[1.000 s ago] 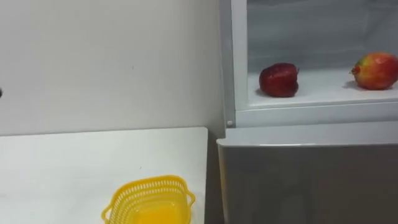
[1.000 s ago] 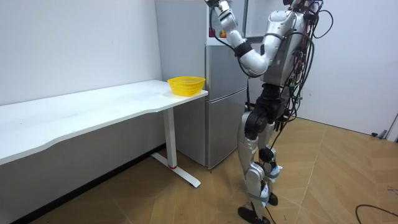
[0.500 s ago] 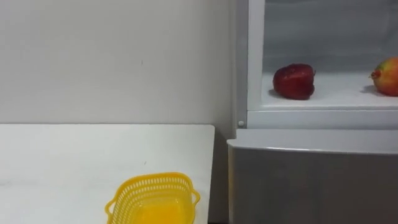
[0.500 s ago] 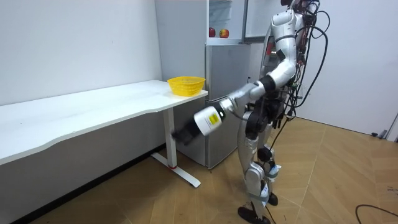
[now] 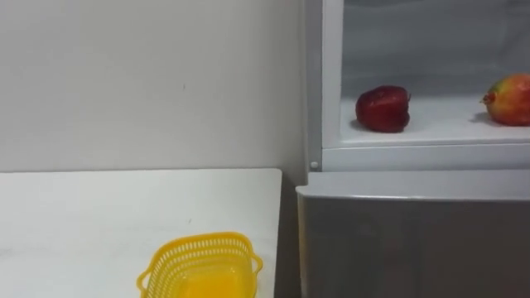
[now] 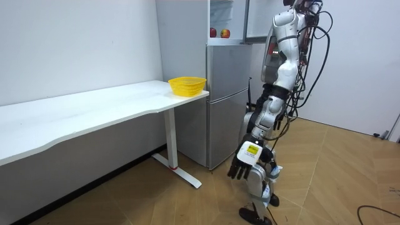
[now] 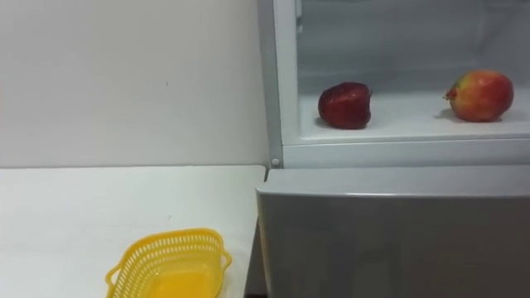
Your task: Retrieve from the upper fridge
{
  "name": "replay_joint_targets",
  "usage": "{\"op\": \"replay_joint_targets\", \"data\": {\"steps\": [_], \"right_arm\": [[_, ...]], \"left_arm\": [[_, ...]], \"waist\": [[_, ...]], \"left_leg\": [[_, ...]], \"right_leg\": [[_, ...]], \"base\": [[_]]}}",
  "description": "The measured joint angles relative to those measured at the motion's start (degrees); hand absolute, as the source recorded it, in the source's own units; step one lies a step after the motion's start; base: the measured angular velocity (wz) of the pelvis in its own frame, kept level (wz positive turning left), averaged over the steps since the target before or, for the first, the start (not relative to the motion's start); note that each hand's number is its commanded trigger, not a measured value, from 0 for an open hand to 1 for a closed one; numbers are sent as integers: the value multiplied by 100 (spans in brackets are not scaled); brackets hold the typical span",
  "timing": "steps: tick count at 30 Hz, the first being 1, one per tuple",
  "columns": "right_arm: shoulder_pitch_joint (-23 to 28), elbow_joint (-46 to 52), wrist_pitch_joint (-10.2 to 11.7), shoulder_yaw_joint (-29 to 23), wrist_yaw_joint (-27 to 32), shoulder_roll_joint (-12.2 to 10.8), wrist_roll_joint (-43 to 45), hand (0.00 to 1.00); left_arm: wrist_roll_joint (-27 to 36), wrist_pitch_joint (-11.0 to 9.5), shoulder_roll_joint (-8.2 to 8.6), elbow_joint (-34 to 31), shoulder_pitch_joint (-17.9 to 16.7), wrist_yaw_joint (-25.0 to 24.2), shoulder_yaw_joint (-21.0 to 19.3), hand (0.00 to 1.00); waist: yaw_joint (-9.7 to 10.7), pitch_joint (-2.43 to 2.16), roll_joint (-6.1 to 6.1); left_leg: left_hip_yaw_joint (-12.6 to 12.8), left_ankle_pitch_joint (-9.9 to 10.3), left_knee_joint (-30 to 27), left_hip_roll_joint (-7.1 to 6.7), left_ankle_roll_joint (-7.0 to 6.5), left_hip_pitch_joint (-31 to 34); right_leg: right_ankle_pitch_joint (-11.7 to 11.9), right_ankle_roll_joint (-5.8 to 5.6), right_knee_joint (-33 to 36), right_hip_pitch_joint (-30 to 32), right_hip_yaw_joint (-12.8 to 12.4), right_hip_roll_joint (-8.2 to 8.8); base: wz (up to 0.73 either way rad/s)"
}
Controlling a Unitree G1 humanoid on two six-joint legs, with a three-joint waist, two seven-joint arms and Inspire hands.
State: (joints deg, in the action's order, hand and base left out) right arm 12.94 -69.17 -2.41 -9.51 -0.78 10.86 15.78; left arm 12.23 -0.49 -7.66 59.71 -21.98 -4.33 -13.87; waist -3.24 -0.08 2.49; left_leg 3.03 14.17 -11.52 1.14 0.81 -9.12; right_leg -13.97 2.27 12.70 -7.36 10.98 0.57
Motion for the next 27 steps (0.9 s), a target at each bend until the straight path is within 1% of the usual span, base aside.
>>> {"op": "replay_joint_targets", "data": {"steps": [2,3,4,6,9,10,11,13,15,16,17,18,19,20,21,22,23,24,26,27], "right_arm": [[-52,-24,0,158,37,-35,4,0],[-49,-34,-1,162,37,-53,5,0],[-60,-46,-1,166,45,-95,14,0],[-55,-71,-4,284,71,-118,20,0],[-43,-84,-5,404,118,-148,15,0],[-35,-110,-5,436,144,-179,0,0],[-47,-135,-8,436,158,-217,-11,0],[-44,-134,-8,470,214,-256,-93,0],[-50,-109,-8,557,298,-261,-241,0],[-49,-41,-13,560,368,-263,-298,0],[-48,94,-16,553,455,-263,-311,0],[-48,193,-15,548,504,-264,-315,0],[-48,445,-4,528,625,-267,-332,0],[-54,694,64,490,776,-273,-469,0],[-54,828,109,467,846,-278,-545,0],[-27,1220,189,424,967,-289,-725,0],[-15,1622,284,405,1074,-307,-831,0],[-7,1844,327,393,1124,-328,-842,0],[182,3152,435,382,1277,-472,-820,0],[212,3403,517,388,1328,-521,-824,0]], "left_arm": [[-457,63,2,64,112,-45,319,0],[-580,77,7,67,142,-60,379,0],[-789,89,-3,66,215,-98,415,0],[-1162,150,-78,67,354,-107,553,0],[-1417,161,-123,67,444,-86,704,0],[-1488,164,-147,67,475,-76,759,0],[-1550,164,-199,66,492,-42,864,0],[-1636,163,-219,60,521,39,959,0],[-1705,163,-219,58,552,88,986,0],[-1745,164,-219,58,568,131,1023,0],[-1775,165,-218,58,593,148,1072,0],[-1824,165,-218,58,611,148,1074,0],[-1945,165,-218,58,652,148,1084,0],[-2024,165,-218,57,690,158,1110,0],[-2040,164,-219,55,703,170,1137,0],[-2029,162,-226,56,723,225,1212,0],[-1997,157,-216,56,727,274,1242,0],[-1995,154,-215,56,726,288,1258,0],[-1998,131,-211,44,724,356,1313,0],[-1998,131,-210,45,723,372,1314,0]], "waist": [[28,6,-25],[42,1,-49],[82,7,-66],[151,-1,-103],[176,-1,-118],[241,-2,-142],[323,9,-177],[377,29,-205],[427,31,-219],[448,43,-221],[449,47,-224],[454,47,-225],[479,50,-224],[492,50,-231],[501,50,-232],[523,56,-221],[526,66,-210],[531,65,-209],[594,62,-196],[615,63,-194]], "left_leg": [[14,0,22,0,0,-38],[26,0,21,1,0,-45],[57,0,21,4,0,-44],[194,0,21,15,0,-70],[324,0,70,25,0,-155],[337,0,83,26,0,-172],[355,0,93,27,0,-172],[445,0,111,35,0,-170],[495,0,126,36,0,-149],[545,0,140,34,0,-147],[617,0,148,33,-1,-132],[629,0,151,31,-1,-113],[629,0,153,27,-1,-72],[641,-1,163,22,-1,-45],[658,-1,171,21,-1,-46],[742,-1,187,27,-1,-46],[781,-1,192,31,-1,-43],[782,-1,192,29,-1,-39],[797,-1,195,27,-1,1],[796,-1,195,29,-1,5]], "right_leg": [[-4,-3,-11,-59,-7,-2],[-6,-4,-11,-65,-7,-1],[-9,-5,-10,-67,-21,-4],[-13,-11,-5,-62,-132,-21],[-2,-16,-1,-64,-296,-48],[2,-15,-3,-64,-318,-52],[2,-15,-5,-58,-324,-52],[6,-16,-2,-19,-405,-69],[17,-22,5,47,-491,-78],[23,-28,3,71,-532,-78],[32,-35,10,112,-562,-74],[37,-38,11,141,-584,-75],[54,-47,-2,179,-604,-78],[61,-54,7,225,-621,-95],[67,-55,9,250,-628,-107],[95,-60,5,268,-636,-115],[116,-65,-17,281,-665,-123],[117,-66,-15,296,-682,-124],[125,-68,-10,360,-757,-135],[128,-67,-15,363,-765,-140]], "base": [[0],[0],[0],[-12],[-28],[-17],[-12],[-18],[-23],[-23],[-23],[-21],[-13],[-10],[-10],[-17],[-19],[-21],[-13],[-7]]}}
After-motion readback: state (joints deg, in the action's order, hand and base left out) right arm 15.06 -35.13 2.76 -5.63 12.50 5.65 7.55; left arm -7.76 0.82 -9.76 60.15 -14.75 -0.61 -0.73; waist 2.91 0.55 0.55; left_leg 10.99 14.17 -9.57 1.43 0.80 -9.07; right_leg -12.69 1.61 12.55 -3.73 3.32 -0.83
